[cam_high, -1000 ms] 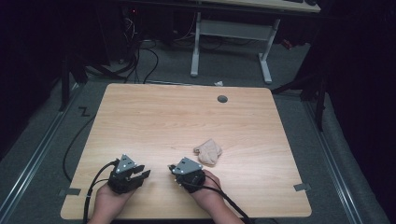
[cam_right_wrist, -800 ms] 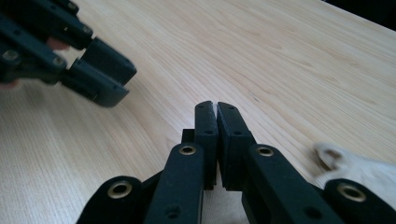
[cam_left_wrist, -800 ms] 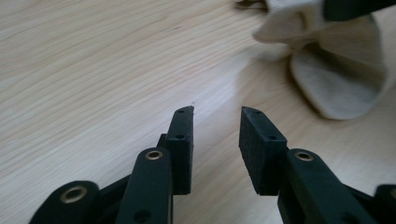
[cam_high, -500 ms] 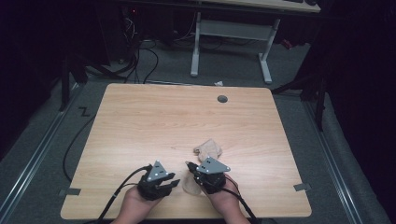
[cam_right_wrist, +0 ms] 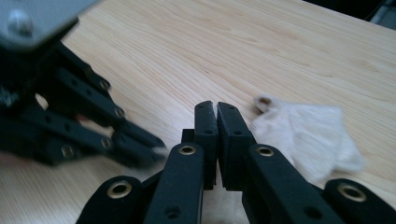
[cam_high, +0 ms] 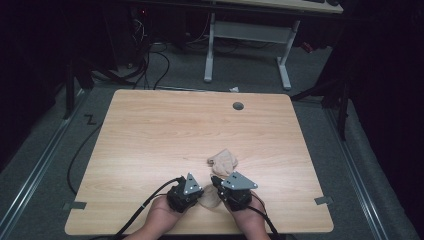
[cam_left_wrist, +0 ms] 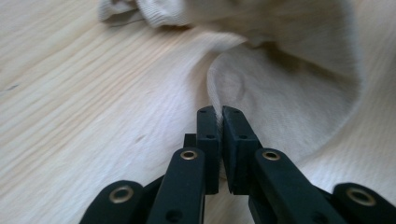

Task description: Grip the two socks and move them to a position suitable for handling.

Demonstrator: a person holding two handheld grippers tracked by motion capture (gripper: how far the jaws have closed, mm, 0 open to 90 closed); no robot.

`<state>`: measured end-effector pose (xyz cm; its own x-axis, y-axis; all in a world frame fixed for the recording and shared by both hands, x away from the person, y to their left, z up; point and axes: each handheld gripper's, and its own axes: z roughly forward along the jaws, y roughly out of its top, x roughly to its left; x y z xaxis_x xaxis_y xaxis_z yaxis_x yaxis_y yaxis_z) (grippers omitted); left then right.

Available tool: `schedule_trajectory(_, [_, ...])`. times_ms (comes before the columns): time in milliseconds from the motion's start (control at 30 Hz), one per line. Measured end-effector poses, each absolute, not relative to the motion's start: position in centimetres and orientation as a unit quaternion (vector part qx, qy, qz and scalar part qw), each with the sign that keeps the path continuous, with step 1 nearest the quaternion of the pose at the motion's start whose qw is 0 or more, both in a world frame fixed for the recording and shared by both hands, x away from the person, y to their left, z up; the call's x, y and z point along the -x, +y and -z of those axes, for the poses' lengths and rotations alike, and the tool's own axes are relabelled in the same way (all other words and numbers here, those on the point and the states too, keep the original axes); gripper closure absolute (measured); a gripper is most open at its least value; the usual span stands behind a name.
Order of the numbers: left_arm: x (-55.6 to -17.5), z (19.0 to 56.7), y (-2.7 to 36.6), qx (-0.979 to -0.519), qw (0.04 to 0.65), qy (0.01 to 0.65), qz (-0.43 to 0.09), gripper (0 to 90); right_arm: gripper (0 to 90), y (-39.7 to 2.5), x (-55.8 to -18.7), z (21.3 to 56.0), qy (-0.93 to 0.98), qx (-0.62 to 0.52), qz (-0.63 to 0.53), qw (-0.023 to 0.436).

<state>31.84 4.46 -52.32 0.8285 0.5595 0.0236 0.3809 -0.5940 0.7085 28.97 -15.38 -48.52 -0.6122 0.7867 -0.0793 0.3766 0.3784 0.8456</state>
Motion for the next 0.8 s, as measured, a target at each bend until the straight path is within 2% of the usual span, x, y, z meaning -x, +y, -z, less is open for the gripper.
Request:
schedule_trajectory(300, [-32.3,51.8,8.3,-0.871,0.359,0.308,-0.134,84.1,84.9,-18.6,-27.0,49.3,0.793,-0.387,-0.407,0.237])
schedule_trajectory(400, [-32.0,51.7,9.2,-0.869,0.355,0.317,-0.132,81.7,79.6,-19.2,-26.8,49.5,0.792,-0.393,-0.404,0.233])
schedule_trajectory(467, [-31.7,51.5,9.6,-0.868,0.355,0.320,-0.136,75.1,76.3,-19.4,-26.9,49.5,0.790,-0.393,-0.408,0.235])
schedule_trajectory(633, [-31.3,50.5,10.1,-0.855,0.381,0.314,-0.157,62.8,77.1,-18.2,-28.1,49.5,0.800,-0.381,-0.398,0.240])
schedule_trajectory(733, [-32.0,50.6,9.2,-0.856,0.387,0.305,-0.156,63.4,80.3,-17.5,-29.6,50.1,0.815,-0.372,-0.374,0.240])
schedule_trajectory(800, [-32.7,50.9,8.4,-0.860,0.383,0.297,-0.159,67.8,82.9,-17.4,-30.7,50.6,0.822,-0.375,-0.361,0.233])
